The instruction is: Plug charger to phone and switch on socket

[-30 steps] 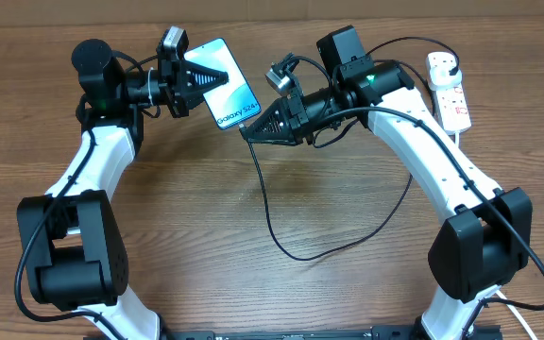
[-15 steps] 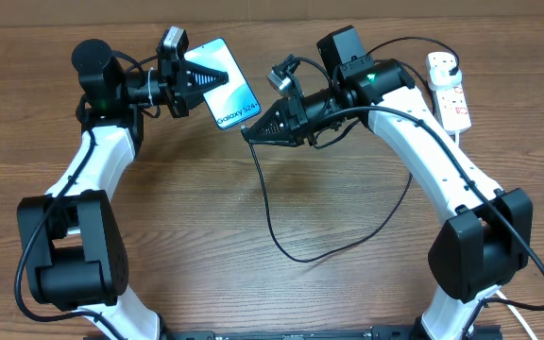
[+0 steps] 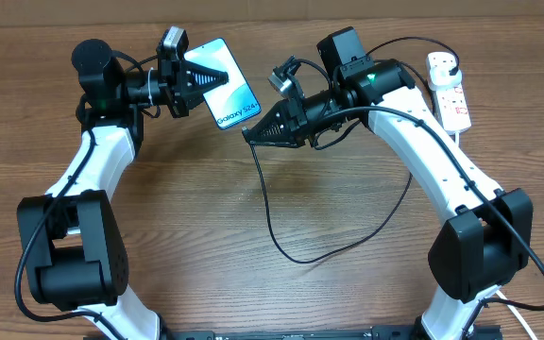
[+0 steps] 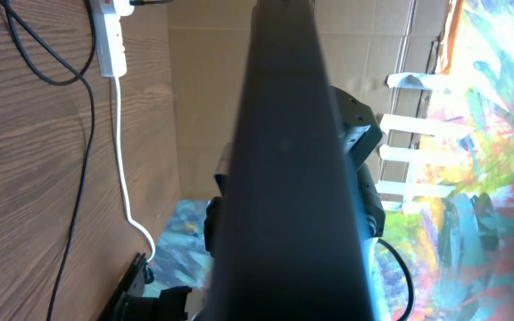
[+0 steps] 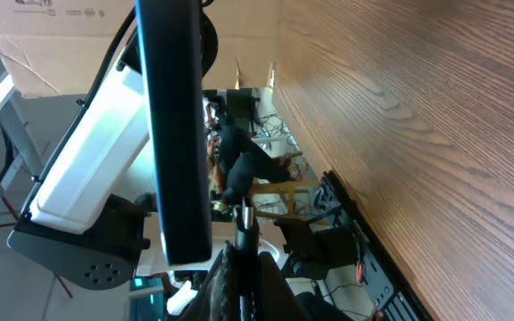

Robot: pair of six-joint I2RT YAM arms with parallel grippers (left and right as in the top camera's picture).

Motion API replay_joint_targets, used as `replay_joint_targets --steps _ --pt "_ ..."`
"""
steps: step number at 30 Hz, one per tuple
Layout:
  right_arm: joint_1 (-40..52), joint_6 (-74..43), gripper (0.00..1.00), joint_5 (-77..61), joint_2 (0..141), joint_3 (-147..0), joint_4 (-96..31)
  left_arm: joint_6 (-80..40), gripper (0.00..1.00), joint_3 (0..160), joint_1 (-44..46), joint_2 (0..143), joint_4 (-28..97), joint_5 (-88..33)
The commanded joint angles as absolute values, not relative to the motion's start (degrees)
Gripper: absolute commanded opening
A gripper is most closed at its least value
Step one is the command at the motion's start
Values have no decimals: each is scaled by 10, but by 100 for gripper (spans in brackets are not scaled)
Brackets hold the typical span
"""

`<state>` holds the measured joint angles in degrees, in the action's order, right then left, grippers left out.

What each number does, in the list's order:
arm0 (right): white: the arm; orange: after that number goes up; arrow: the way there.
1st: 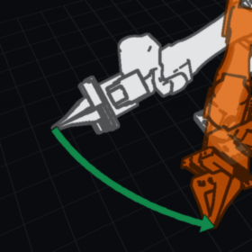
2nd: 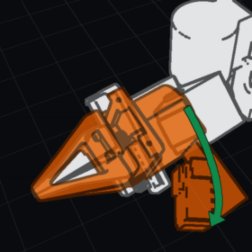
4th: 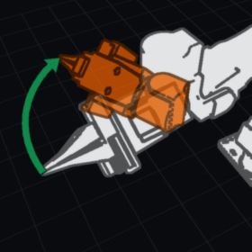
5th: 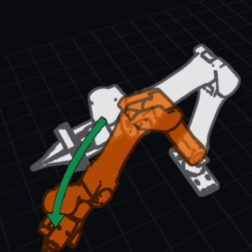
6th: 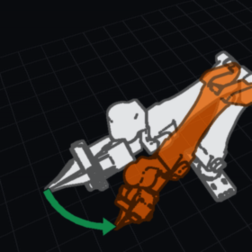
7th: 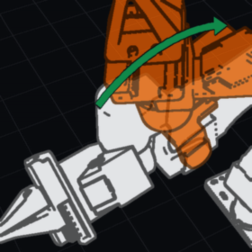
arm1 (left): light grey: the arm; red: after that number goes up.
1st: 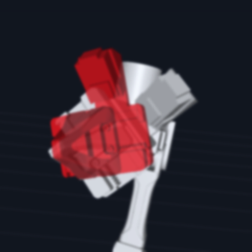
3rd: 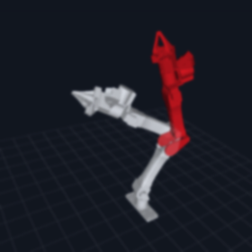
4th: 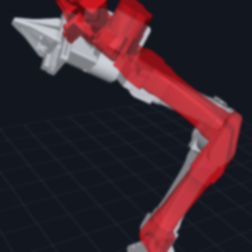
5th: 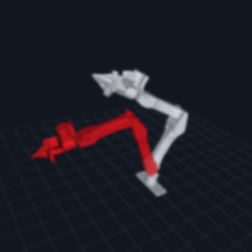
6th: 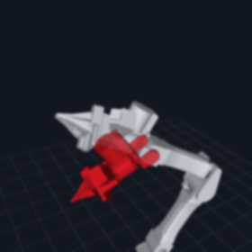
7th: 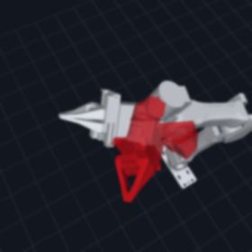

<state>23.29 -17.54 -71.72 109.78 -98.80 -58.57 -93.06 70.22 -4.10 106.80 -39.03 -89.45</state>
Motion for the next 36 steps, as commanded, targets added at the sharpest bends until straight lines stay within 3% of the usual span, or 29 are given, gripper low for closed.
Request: replay_joint_targets --steps 1,36 --pt "231 -164 4 -719 1068 -1006 -582 -926 4 709 -38 1069 -395 -906" --pt "240 -175 4 -737 1066 -1008 -556 -924 4 709 -38 1069 -395 -906"
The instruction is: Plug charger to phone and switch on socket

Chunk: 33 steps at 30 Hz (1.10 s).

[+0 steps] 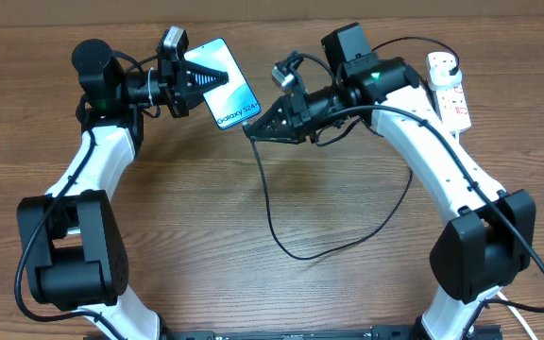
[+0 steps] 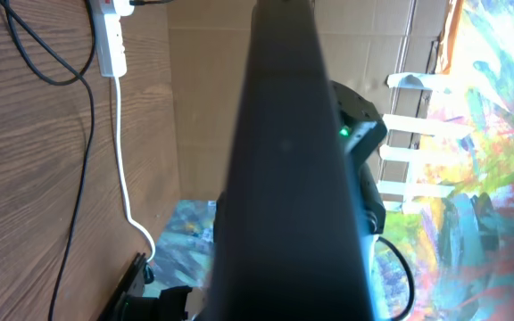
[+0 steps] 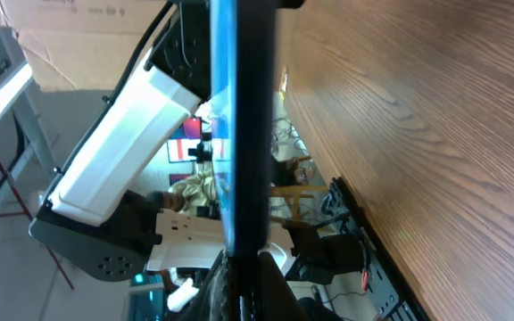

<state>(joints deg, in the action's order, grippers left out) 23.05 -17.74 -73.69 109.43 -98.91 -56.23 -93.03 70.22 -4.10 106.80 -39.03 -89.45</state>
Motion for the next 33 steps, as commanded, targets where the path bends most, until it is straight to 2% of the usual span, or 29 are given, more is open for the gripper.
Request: replay_joint_targets --steps 1,33 --pt "239 -176 4 -736 1066 -1008 -556 -924 4 709 -38 1069 -395 -906" --pt "223 -180 4 -725 1066 -1014 -558 -924 4 709 -38 1069 -395 -906"
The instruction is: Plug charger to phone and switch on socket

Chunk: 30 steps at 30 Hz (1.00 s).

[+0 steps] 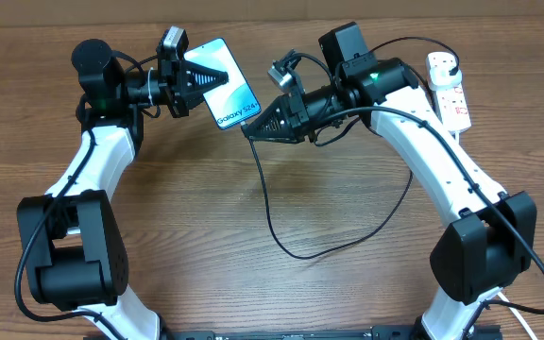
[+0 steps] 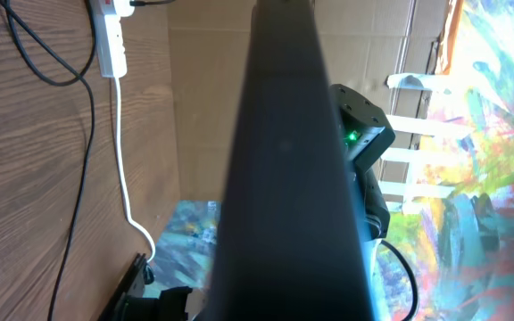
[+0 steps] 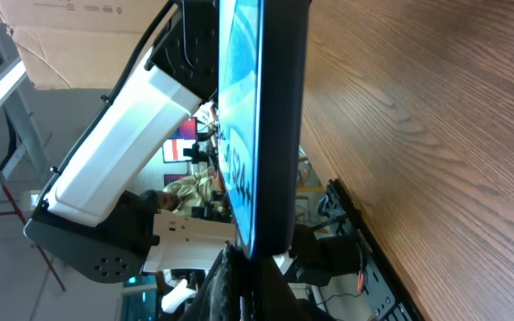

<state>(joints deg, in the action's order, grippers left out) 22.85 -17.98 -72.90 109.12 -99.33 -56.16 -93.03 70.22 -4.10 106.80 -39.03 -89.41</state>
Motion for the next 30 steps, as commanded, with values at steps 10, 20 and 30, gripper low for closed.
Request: replay_joint_targets --steps 10,20,30 --pt "224 -178 4 -725 1066 -1013 -545 -924 4 709 -38 1069 -395 -906" --pt "231 -177 4 -725 1066 -1013 -545 -924 4 709 -38 1069 -395 -906" --pt "239 -178 4 -694 1066 -1013 -545 -924 4 709 -38 1069 -395 -906"
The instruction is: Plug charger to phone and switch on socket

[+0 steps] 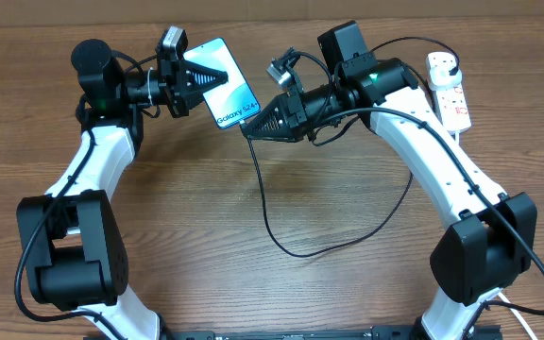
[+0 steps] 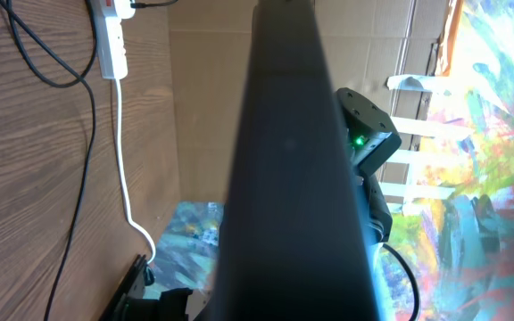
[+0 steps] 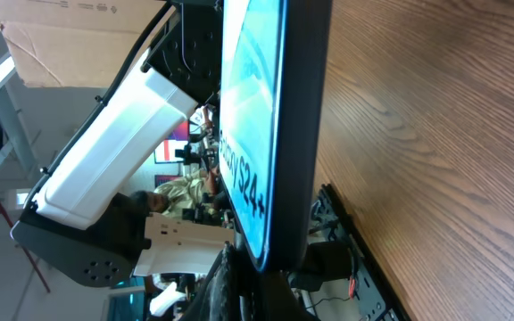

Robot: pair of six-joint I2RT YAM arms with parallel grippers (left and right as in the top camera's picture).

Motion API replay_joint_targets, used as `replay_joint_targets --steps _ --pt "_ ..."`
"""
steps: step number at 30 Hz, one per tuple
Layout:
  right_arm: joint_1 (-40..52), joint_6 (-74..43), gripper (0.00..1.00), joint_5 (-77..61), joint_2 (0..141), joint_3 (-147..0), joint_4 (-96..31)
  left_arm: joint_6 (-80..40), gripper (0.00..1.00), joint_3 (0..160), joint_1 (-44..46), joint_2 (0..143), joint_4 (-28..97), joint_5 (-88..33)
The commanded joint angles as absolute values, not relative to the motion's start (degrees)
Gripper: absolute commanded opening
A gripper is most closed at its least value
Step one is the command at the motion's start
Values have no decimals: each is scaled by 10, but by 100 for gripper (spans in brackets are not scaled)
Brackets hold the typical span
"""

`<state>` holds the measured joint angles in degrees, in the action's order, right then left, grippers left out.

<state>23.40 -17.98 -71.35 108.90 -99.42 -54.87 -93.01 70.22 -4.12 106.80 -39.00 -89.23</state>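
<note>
The phone (image 1: 227, 83), screen lit and facing up, is held off the table at the back. My left gripper (image 1: 206, 79) is shut on its upper half. My right gripper (image 1: 251, 130) is shut on the plug end of the black charger cable (image 1: 270, 215), right at the phone's lower end. Whether the plug is seated cannot be told. In the left wrist view the phone's dark back (image 2: 288, 178) fills the middle. In the right wrist view the phone (image 3: 279, 134) stands edge-on just above the cable (image 3: 239, 290). The white power strip (image 1: 450, 93) lies at the back right.
A white plug (image 1: 445, 64) sits in the power strip's far end. The black cable loops over the middle of the wooden table (image 1: 178, 255) and runs back under the right arm. The power strip (image 2: 110, 40) and its white lead (image 2: 125, 178) also show in the left wrist view.
My right gripper has shifted a little at the phone's lower end. In the right wrist view the phone is closer and shows more of its lit screen. The left gripper has not moved.
The left gripper held the phone up throughout. The right gripper, holding the plug, was first just short of the phone's lower end. Then it was at that end, seeing the phone edge-on. Since then it has stayed there with small shifts.
</note>
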Motion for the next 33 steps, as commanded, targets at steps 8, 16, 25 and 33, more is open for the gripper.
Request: replay_joint_targets --steps 8,16,25,33 --pt "239 -178 4 -675 1066 -1013 -545 -924 4 709 -38 1069 -395 -906" --pt "239 -178 4 -679 1066 -1013 -545 -920 4 709 -38 1069 -395 -906" --pt "239 -180 4 -692 1066 -1013 -540 -912 4 709 -38 1069 -395 -906" --pt "239 -185 4 -706 1066 -1013 -541 -892 4 709 -38 1069 -395 -906"
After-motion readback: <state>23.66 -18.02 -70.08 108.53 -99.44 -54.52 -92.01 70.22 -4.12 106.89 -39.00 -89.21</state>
